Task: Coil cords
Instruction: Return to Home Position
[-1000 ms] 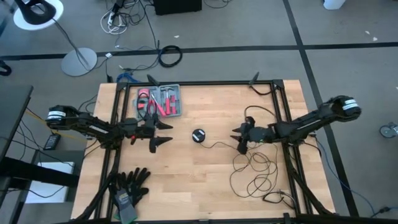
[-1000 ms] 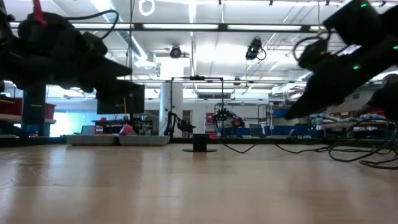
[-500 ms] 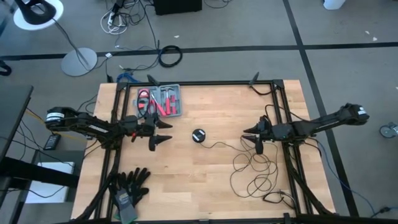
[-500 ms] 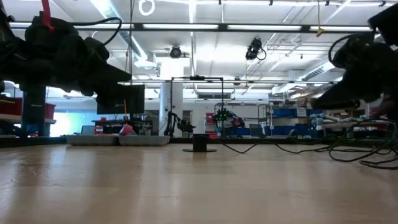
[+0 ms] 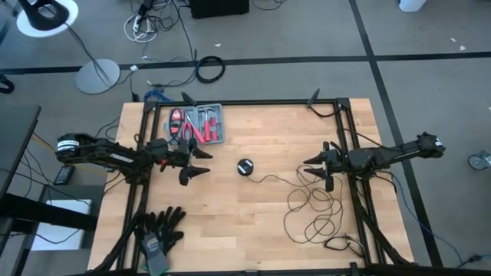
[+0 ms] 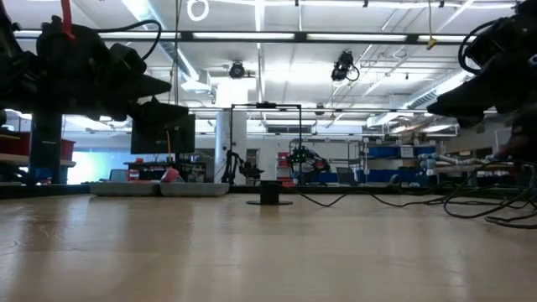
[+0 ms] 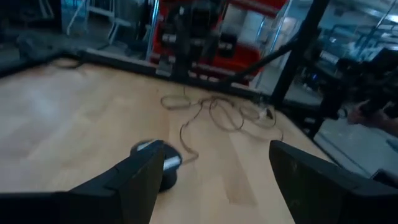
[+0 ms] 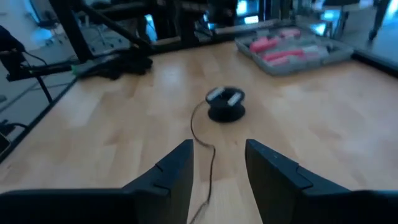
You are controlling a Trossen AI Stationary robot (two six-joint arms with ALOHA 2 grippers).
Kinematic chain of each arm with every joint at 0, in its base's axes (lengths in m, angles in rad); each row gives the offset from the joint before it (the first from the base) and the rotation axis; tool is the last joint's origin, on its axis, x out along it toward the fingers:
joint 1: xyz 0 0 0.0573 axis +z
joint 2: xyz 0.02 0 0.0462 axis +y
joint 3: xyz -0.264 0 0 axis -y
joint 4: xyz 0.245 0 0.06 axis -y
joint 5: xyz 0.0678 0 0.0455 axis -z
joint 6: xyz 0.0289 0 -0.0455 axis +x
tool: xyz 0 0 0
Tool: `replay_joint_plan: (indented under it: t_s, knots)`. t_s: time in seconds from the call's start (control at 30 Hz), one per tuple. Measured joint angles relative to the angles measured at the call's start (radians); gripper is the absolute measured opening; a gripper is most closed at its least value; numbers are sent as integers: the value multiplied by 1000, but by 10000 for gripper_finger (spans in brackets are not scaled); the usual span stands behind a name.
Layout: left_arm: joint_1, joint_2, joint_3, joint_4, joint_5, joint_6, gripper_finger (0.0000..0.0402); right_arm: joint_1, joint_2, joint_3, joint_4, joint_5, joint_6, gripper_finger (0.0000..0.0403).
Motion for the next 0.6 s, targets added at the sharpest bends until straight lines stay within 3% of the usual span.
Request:
replay_joint_plan:
  t_s: [0.23, 0.4, 0.6]
  knots:
    - [29, -34, 0, 52, 20, -33, 294, 0, -57, 37, -163, -1, 90, 145]
    - [29, -82, 0, 25, 18, -79, 294, 0, -89, 38, -174, 0, 80, 146]
    - [1, -146, 0, -93, -116, -83, 294, 0, -89, 38, -174, 0, 74, 146]
